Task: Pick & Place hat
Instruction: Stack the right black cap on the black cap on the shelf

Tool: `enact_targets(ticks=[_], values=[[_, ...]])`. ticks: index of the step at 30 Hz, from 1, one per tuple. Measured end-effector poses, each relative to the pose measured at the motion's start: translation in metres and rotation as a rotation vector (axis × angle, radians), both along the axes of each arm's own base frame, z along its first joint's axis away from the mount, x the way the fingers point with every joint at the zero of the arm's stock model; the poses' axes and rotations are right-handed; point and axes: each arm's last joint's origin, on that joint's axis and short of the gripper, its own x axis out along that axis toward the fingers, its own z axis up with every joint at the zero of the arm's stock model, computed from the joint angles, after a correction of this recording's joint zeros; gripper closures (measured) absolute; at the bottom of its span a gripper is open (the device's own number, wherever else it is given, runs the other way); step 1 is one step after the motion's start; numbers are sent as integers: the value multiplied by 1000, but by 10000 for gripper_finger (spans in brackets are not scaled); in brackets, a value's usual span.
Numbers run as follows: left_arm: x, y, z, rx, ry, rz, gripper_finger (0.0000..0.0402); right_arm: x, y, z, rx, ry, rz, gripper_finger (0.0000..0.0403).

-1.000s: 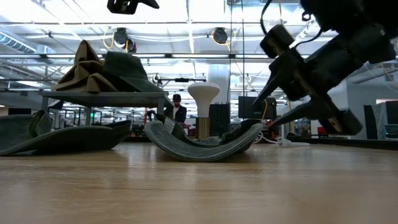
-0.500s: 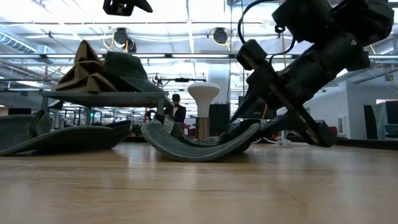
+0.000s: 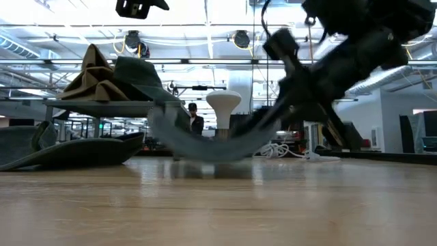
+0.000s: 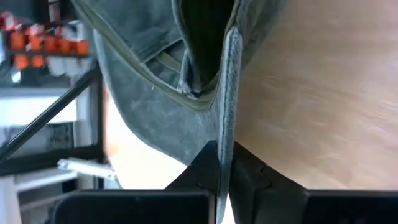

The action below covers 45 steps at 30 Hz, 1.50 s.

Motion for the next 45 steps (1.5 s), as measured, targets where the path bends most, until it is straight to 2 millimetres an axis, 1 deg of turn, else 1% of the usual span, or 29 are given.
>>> enact_targets(ticks=[2, 6, 12, 19, 25, 31, 34, 39, 43, 45], values=[[-1, 4, 2, -26, -15, -14, 195, -3, -1, 10, -35, -21, 23, 397], [-1, 13, 6, -52, -43, -13, 195, -14, -5, 30, -127, -23, 32, 398], [-5, 25, 10, -66, -61, -8, 195, -40, -15, 60, -286, 7, 16, 398], [-7, 32, 12, -60, -78, -14, 195, -66, -26, 84, -507, 25, -33, 398], [-7, 35, 11, -78, -75, -16, 195, -76, -33, 99, -749, 31, -83, 398], [-7, 35, 11, -97, -75, -35, 195, -82, -38, 107, -985, 86, -101, 398], [-7, 35, 11, -98, -75, -36, 195, -83, -39, 109, -1097, 130, -82, 398], [-7, 35, 11, -113, -72, -32, 195, -82, -40, 111, -1289, 205, 7, 398], [-6, 37, 12, -126, -73, -19, 195, -80, -40, 116, -1438, 237, 63, 398], [-5, 40, 14, -135, -101, -13, 195, -79, -40, 120, -1519, 257, 82, 398]])
